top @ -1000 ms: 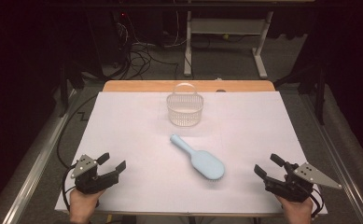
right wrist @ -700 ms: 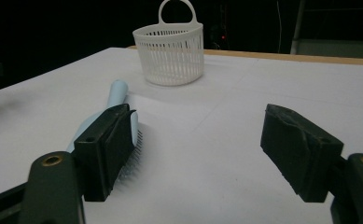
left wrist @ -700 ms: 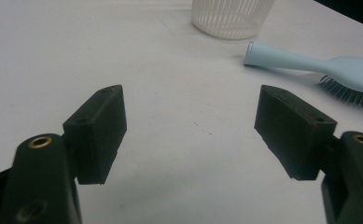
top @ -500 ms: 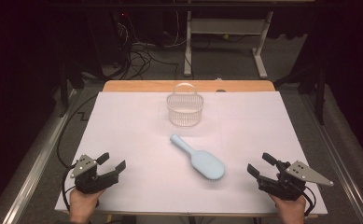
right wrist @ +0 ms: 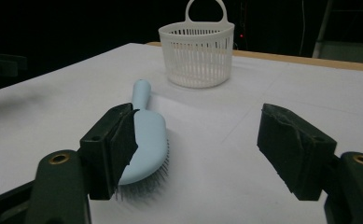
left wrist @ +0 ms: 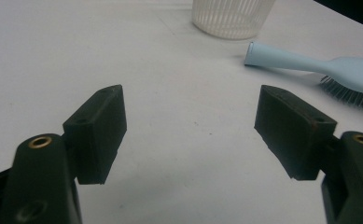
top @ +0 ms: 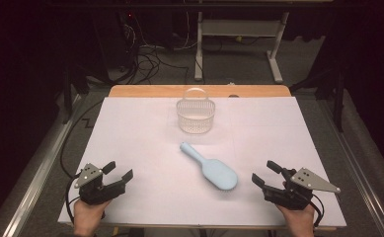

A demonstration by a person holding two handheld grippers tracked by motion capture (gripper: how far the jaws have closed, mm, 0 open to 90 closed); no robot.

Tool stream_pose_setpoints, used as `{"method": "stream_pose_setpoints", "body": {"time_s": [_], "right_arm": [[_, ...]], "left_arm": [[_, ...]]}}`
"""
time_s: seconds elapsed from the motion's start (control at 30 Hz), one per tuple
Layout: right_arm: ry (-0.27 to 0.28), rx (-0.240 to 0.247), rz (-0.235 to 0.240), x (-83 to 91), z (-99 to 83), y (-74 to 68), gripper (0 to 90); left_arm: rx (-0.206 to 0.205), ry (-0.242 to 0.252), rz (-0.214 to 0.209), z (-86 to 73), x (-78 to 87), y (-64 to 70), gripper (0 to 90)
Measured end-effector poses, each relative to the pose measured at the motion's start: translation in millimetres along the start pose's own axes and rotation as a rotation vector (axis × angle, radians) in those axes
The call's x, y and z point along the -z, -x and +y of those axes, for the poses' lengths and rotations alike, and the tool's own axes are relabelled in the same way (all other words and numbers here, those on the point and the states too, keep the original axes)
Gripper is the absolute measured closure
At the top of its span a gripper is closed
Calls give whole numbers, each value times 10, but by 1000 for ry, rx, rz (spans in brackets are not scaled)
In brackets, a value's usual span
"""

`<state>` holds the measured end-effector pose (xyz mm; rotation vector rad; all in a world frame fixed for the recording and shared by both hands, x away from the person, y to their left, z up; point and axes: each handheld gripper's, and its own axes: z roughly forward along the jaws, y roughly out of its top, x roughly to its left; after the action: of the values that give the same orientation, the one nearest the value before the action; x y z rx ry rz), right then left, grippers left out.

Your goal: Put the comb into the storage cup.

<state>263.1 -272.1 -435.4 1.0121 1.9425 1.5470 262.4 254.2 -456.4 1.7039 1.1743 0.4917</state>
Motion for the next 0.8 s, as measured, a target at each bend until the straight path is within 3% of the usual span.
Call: {"method": "stream_pose_setpoints", "body": {"time_s": [0.8], "right_arm": [[-15,23,101,-329,119,-228,304]], "left_arm": [[-1,2,-2,1,6,-2,243]]}}
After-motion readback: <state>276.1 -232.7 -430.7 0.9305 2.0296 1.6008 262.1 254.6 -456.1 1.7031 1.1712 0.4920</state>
